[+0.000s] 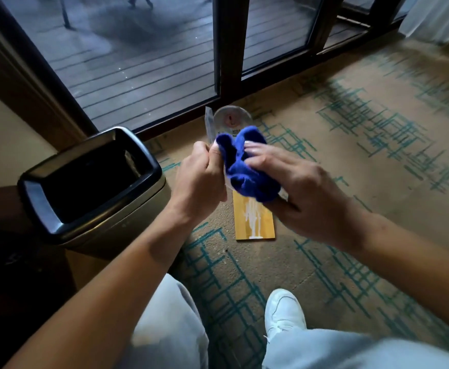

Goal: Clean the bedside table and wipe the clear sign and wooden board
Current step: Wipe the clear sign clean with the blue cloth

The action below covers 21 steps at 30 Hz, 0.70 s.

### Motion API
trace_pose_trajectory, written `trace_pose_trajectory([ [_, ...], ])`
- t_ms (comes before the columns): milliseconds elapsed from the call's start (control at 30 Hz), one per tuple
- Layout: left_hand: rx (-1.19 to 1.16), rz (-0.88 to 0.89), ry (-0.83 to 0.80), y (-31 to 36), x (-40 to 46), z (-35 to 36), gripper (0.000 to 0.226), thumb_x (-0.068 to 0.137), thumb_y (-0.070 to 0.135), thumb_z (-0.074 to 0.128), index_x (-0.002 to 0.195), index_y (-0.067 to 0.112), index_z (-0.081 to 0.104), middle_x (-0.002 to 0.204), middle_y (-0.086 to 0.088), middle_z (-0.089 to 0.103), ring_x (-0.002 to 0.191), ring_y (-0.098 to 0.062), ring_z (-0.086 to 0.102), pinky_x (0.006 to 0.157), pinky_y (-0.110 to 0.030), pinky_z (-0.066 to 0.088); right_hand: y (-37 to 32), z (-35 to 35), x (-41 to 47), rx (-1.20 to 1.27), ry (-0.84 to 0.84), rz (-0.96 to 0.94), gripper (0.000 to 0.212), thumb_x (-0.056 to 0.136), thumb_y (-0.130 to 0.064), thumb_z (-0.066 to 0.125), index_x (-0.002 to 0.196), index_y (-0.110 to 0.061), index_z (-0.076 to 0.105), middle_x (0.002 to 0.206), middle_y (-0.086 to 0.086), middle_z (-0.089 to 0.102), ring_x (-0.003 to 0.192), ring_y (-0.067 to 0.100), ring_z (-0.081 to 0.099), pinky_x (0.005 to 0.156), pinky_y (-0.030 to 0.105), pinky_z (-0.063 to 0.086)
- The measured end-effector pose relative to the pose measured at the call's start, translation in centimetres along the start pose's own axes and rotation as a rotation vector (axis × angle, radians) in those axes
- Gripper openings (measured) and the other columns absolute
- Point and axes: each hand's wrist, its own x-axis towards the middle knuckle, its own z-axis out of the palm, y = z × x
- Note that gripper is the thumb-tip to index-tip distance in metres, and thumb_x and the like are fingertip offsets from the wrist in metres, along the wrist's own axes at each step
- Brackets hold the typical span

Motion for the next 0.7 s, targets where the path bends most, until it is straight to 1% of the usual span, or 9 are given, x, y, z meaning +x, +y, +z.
trace_pose_trajectory([
  [100, 0.040, -0.021, 0.081, -2.2, 0.7, 1.4, 0.042, 0.094, 0.057, 0.030, 0.075, 0.023, 0.044, 0.055, 0.004, 0.056, 0.053, 0.001, 0.051, 0.062, -0.036, 0.036, 0.6, 1.6, -2.5, 0.073, -0.051, 0.003, 0.030, 0.086, 0.000, 0.067, 0.116, 0.007, 0.066, 0.132, 0.020, 0.062, 0.130, 0.029, 0.056, 0.109, 0.046, 0.044],
  [167, 0.079, -0.019, 0.094, -3.4, 0.8, 1.8, 0.042, 0.095, 0.058, 0.029, 0.074, 0.024, 0.041, 0.056, 0.005, 0.054, 0.053, 0.002, 0.051, 0.058, -0.034, 0.032, 0.9, 2.3, -3.7, 0.127, -0.055, 0.027, 0.030, 0.085, -0.001, 0.067, 0.114, 0.006, 0.067, 0.125, 0.019, 0.066, 0.122, 0.031, 0.061, 0.103, 0.045, 0.048],
  [267, -0.104, -0.027, 0.010, -4.1, 1.3, 1.6, 0.044, 0.097, 0.055, 0.033, 0.085, 0.016, 0.049, 0.055, -0.011, 0.063, 0.047, -0.015, 0.058, 0.057, -0.034, 0.041, 1.3, 2.7, -5.4, 0.253, -0.024, 0.184, 0.026, 0.086, -0.012, 0.063, 0.111, -0.009, 0.069, 0.103, 0.001, 0.071, 0.095, 0.018, 0.068, 0.082, 0.031, 0.053],
  [300, -0.201, -0.028, -0.046, -4.2, 1.5, 1.4, 0.047, 0.097, 0.054, 0.034, 0.091, 0.011, 0.051, 0.062, -0.019, 0.065, 0.048, -0.024, 0.059, 0.056, -0.036, 0.042, 1.4, 2.7, -5.8, 0.311, 0.015, 0.295, 0.026, 0.083, -0.017, 0.062, 0.108, -0.018, 0.070, 0.094, -0.005, 0.071, 0.086, 0.012, 0.067, 0.076, 0.025, 0.052],
  [367, -0.389, -0.023, -0.212, -4.3, 1.5, 1.4, 0.053, 0.099, 0.047, 0.035, 0.105, -0.003, 0.051, 0.071, -0.022, 0.065, 0.048, -0.026, 0.057, 0.049, -0.032, 0.043, 2.2, 2.8, -6.2, 0.450, 0.135, 0.552, 0.030, 0.073, -0.015, 0.058, 0.097, -0.027, 0.071, 0.080, -0.009, 0.071, 0.071, 0.010, 0.063, 0.064, 0.020, 0.048],
  [467, -0.565, -0.049, -0.470, -4.5, 0.2, 1.9, 0.052, 0.103, 0.038, 0.032, 0.114, -0.010, 0.049, 0.071, -0.007, 0.066, 0.050, -0.016, 0.058, 0.044, -0.023, 0.045, 4.6, 2.5, -5.6, 0.770, 0.293, 0.803, 0.033, 0.071, -0.010, 0.049, 0.095, -0.014, 0.071, 0.075, 0.003, 0.070, 0.062, 0.025, 0.056, 0.051, 0.028, 0.044],
  [567, -0.585, -0.108, -0.625, -5.2, -0.8, 2.2, 0.043, 0.104, 0.045, 0.034, 0.108, 0.014, 0.064, 0.076, -0.007, 0.068, 0.058, -0.021, 0.060, 0.050, -0.023, 0.044, 5.9, 1.5, -4.2, 1.043, 0.313, 0.858, 0.044, 0.087, -0.036, 0.057, 0.096, 0.006, 0.065, 0.071, 0.022, 0.064, 0.053, 0.037, 0.051, 0.049, 0.039, 0.042],
  [633, -0.539, -0.136, -0.686, -5.6, -1.0, 2.4, 0.045, 0.101, 0.055, 0.040, 0.101, 0.022, 0.069, 0.075, -0.007, 0.067, 0.057, -0.021, 0.058, 0.051, -0.022, 0.041, 6.1, 0.9, -3.5, 0.960, 0.264, 0.904, 0.059, 0.082, -0.062, 0.062, 0.084, -0.004, 0.068, 0.069, 0.036, 0.058, 0.048, 0.050, 0.048, 0.040, 0.046, 0.041],
  [700, -0.520, -0.163, -0.748, -5.8, -1.0, 2.6, 0.051, 0.096, 0.063, 0.045, 0.096, 0.020, 0.071, 0.070, -0.006, 0.065, 0.052, -0.019, 0.055, 0.048, -0.019, 0.036, 6.1, 0.8, -2.8, 0.868, 0.276, 0.960, 0.047, 0.072, -0.064, 0.071, 0.081, -0.018, 0.069, 0.076, 0.030, 0.061, 0.059, 0.051, 0.056, 0.050, 0.054, 0.048],
])
